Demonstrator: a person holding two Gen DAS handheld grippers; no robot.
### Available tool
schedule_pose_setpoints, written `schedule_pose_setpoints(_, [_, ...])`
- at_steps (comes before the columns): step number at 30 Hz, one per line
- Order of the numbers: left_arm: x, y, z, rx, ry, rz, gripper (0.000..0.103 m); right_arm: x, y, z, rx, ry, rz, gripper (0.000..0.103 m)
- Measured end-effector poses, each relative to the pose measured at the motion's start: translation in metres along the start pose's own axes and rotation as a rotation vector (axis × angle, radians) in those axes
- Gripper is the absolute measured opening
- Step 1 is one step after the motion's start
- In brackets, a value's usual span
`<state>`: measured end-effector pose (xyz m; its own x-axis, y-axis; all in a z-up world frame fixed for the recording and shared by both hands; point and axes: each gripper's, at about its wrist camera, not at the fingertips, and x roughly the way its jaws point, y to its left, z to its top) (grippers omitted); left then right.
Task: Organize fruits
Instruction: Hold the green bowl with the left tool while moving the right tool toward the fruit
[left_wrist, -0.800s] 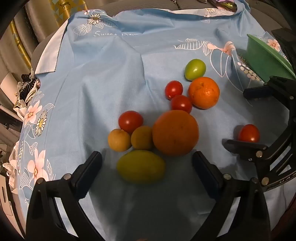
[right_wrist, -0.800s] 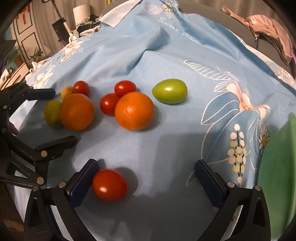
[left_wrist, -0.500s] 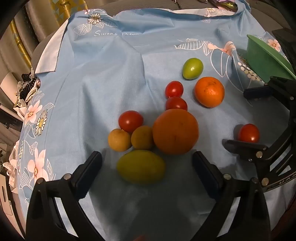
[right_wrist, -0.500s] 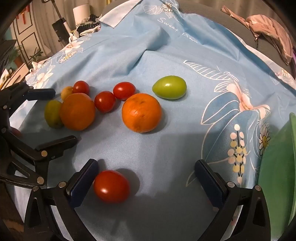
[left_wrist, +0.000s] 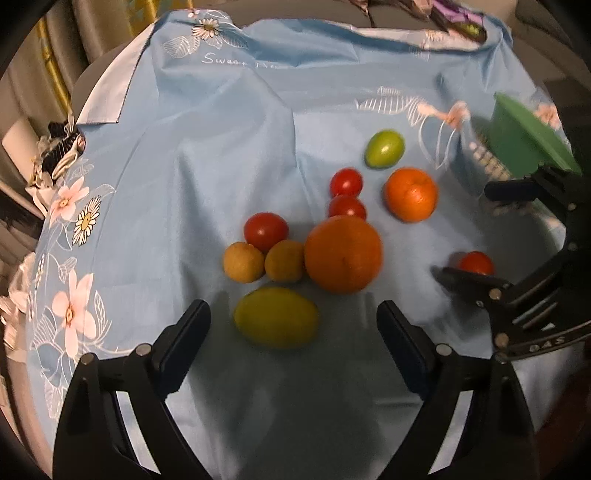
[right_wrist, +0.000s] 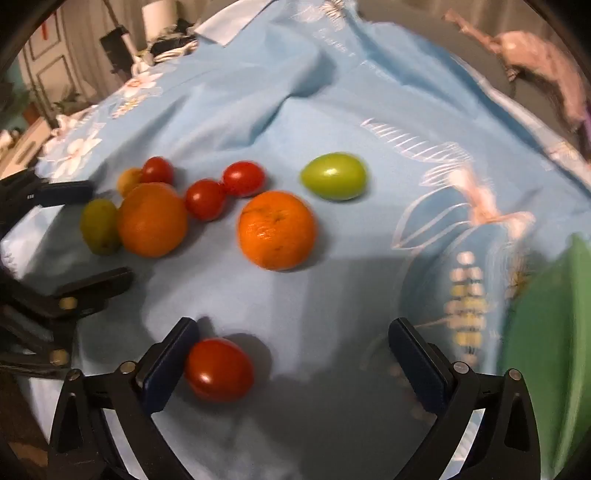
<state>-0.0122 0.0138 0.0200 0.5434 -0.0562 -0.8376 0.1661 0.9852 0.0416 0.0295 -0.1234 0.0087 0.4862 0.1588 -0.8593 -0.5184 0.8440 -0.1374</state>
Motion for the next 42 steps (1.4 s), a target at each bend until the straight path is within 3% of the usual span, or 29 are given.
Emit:
schedule_pose_setpoints(7, [-0.040,0.018,0.009,-0.143,-0.102,-0.080,0.092,-0.051,-0.011,-0.002,0.136,-0.175,0.172,0.103])
schedule_pose_setpoints(11, [-0.051,0.029,0.009,-0.227,-0.137,-0.090,0.092,-0.052,-0.020,0.002,0.296,-0.184,0.279,0.100])
schedule_pose_setpoints(16, [-0.052,0.029,0.007,-0.250,-0.131,-0.092,0.091,-0.046,-0.021,0.006,0.392,-0.149,0.191,0.082])
schedule_pose_setpoints(21, [-0.053,0.028,0.005,-0.243,-0.128,-0.091,0.091,-0.047,-0.022,0.001,0.378,-0.143,0.212,0.082])
schedule_pose_setpoints(33, [-0.056,0.030,0.004,-0.330,-0.109,-0.080,0.092,-0.053,-0.010,0.003,0.316,-0.163,0.139,0.082])
schedule_pose_setpoints(42, [-0.057,0.028,0.004,-0.323,-0.103,-0.067,0.092,-0.052,0.000,0.004,0.250,-0.143,0.120,0.084])
